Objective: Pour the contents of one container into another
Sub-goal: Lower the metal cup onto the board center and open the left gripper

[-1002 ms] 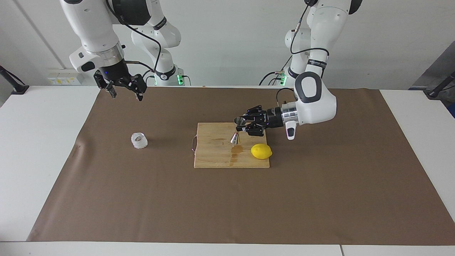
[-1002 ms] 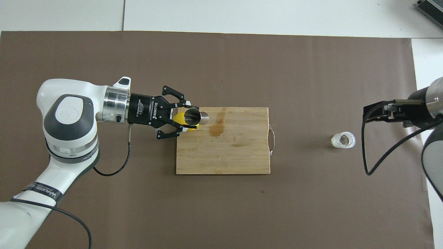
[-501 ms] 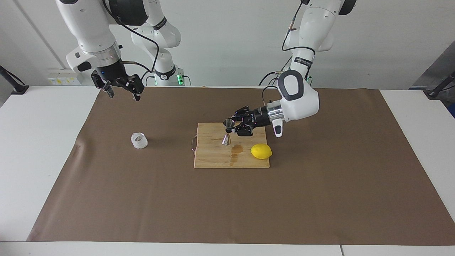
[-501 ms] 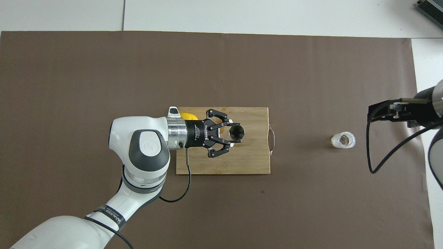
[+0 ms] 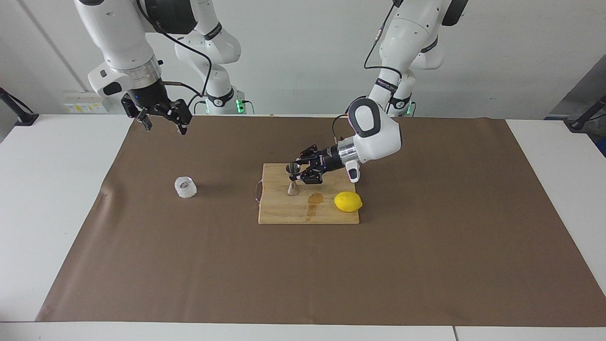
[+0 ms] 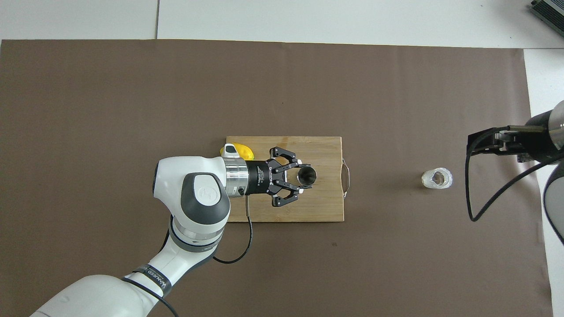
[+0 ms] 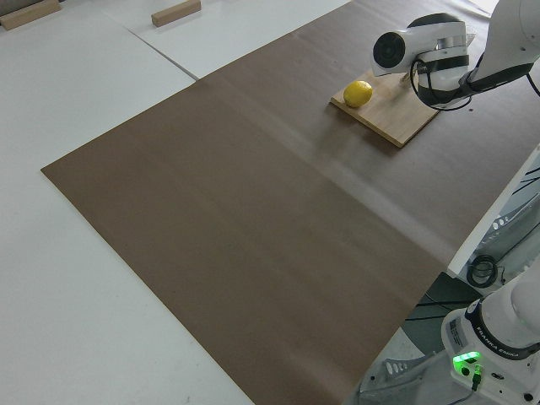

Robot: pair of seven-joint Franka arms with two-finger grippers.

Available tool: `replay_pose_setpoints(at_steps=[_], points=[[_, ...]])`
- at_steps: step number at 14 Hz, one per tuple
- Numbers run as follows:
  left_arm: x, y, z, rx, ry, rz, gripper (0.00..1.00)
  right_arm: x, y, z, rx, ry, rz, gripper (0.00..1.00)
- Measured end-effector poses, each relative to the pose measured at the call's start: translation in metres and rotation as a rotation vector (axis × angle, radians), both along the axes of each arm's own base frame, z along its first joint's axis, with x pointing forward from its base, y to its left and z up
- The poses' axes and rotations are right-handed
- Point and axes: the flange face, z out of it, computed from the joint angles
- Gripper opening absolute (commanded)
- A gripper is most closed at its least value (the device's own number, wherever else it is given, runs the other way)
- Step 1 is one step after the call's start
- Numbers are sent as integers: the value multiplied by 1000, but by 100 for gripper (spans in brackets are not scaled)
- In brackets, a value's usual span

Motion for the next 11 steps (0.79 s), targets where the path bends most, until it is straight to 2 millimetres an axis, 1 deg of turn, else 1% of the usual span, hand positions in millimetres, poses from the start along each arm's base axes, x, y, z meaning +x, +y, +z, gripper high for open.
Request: replay_pose_setpoints(at_steps=[1,2,5,6,7,11], points=[[-1,-1,-1,7,-3,2,0,0,0,0,0,0,0,100],[-3,-3,-1,13,-6,4,3,0,0,0,0,0,0,100],[-4,-4,-1,17,-7,12,39,0,0,0,0,0,0,100],[-4,-4,-1,17,-8,13,65,0,0,0,0,0,0,100],[-4,-4,-1,19,-9,14,100,0,0,0,0,0,0,100],[0,0,-1,27,-49,10,100,0,-4,0,0,0,-7,100]])
